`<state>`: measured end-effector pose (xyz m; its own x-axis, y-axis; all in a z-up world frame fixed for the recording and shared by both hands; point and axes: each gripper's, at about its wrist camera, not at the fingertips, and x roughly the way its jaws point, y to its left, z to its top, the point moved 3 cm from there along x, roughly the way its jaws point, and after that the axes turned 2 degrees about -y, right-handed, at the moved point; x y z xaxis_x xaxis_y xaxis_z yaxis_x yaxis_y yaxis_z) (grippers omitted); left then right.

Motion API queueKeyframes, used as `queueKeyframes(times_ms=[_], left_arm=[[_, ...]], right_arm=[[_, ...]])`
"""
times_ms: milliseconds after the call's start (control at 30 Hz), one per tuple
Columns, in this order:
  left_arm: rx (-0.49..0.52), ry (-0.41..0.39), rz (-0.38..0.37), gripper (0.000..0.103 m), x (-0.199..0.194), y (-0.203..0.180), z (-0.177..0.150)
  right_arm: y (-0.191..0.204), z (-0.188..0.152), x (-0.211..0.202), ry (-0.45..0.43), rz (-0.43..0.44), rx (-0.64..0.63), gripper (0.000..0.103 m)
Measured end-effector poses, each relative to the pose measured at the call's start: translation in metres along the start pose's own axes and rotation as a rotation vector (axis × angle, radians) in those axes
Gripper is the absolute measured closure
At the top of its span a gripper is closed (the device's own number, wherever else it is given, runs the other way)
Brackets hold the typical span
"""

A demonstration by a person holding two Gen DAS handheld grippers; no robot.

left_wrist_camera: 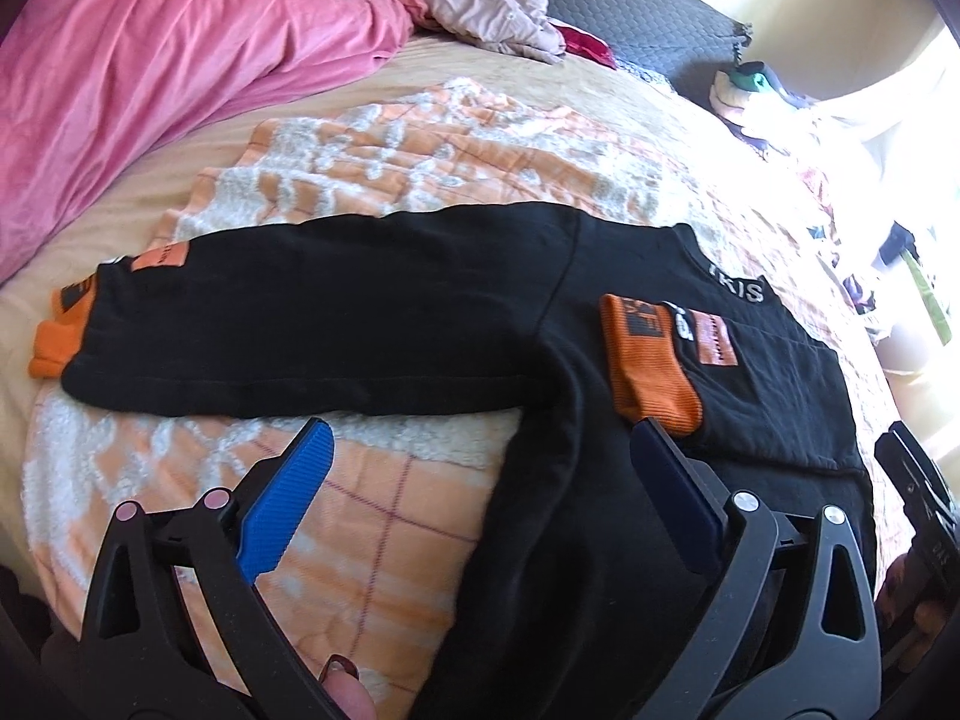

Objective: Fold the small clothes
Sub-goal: 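Move the left tool to the other sleeve's orange cuff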

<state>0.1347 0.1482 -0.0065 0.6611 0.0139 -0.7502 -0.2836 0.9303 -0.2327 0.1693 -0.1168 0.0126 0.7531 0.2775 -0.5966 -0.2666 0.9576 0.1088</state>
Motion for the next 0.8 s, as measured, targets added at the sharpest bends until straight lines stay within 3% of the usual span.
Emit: queueKeyframes(times_ms=[800], left_arm=[[-0.173, 0.005, 0.068, 0.010, -0.024, 0.102, -0.005]], right_arm=[[0.100, 0.002, 0.020, 0.085, 0.105, -0.110, 0.005]])
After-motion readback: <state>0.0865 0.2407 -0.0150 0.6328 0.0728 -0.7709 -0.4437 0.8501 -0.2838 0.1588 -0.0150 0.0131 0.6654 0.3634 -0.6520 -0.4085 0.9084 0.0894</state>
